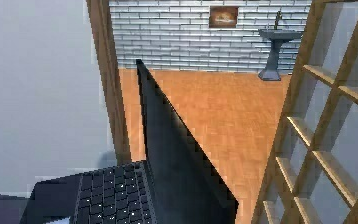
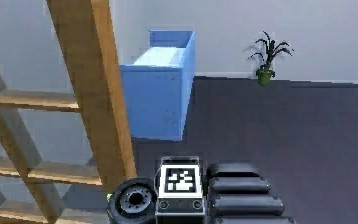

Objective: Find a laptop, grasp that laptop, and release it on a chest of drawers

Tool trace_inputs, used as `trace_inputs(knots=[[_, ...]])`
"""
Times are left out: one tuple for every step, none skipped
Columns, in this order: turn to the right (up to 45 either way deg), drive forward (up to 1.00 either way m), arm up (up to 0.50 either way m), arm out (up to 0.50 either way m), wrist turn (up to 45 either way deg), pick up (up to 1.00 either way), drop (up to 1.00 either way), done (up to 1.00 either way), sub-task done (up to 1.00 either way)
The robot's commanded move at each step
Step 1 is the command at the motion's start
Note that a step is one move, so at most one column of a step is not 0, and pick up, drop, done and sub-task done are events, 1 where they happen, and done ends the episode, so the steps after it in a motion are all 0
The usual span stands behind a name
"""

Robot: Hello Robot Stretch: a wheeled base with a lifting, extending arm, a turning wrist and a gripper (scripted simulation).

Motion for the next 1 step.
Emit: trace_inputs(knots=[[0.0, 0.3, 0.0, 0.0, 0.0, 0.0, 0.0, 0.0, 0.0]])
